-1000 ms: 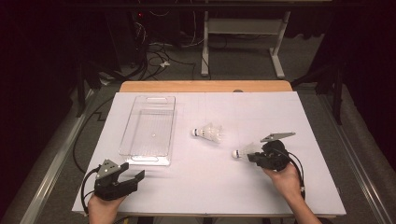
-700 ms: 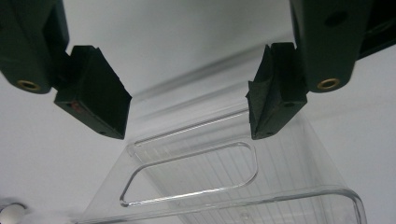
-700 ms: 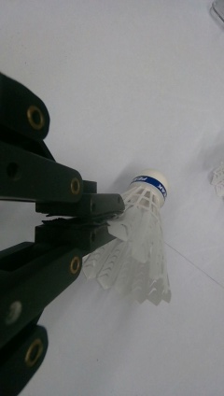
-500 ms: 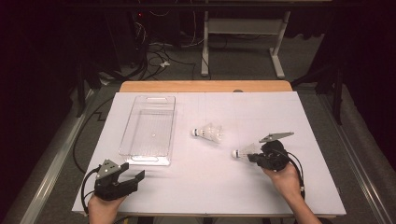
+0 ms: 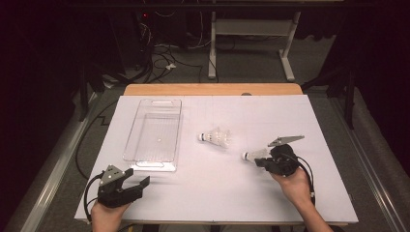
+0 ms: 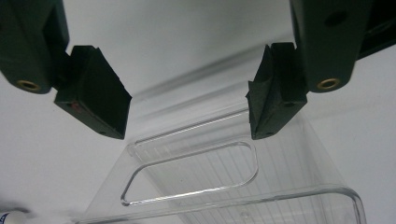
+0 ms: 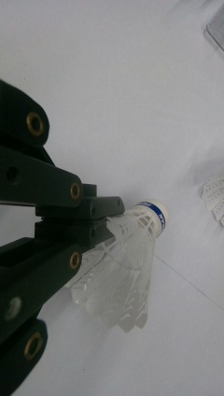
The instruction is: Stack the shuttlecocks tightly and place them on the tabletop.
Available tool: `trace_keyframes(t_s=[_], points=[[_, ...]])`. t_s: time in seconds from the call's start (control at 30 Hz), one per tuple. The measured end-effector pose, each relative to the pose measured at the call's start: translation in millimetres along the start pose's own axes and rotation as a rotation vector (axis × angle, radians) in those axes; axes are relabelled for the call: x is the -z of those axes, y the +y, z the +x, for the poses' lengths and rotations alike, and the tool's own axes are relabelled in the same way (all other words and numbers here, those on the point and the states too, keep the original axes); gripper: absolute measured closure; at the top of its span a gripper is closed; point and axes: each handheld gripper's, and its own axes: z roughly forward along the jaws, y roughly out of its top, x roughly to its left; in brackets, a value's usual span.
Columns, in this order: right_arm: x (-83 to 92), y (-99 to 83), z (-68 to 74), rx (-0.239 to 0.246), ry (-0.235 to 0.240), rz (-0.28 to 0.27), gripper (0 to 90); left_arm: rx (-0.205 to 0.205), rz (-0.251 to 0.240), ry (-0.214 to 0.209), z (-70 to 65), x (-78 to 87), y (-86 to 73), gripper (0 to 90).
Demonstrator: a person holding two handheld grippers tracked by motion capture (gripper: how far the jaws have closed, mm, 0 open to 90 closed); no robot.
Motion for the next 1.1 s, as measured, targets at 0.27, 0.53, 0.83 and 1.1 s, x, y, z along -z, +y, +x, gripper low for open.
trace_keyframes(t_s=[0.27,0.53,0.83,1.1], points=[[3.6,3.1,-0.2,-0.003,0.004,-0.02,90.0,-0.001,-0.002,0.0,0.2,0.0,0.0,30.9],[4.8,8.2,1.4,0.009,0.006,-0.032,90.0,0.001,-0.003,0.0,0.5,0.3,0.2,30.8],[3.7,14.8,3.8,0.013,0.012,-0.04,90.0,-0.002,-0.003,0.0,0.4,0.3,0.0,30.9],[-0.2,20.5,2.6,0.007,0.018,-0.049,90.0,-0.002,-0.001,0.001,0.8,0.2,0.0,30.9]])
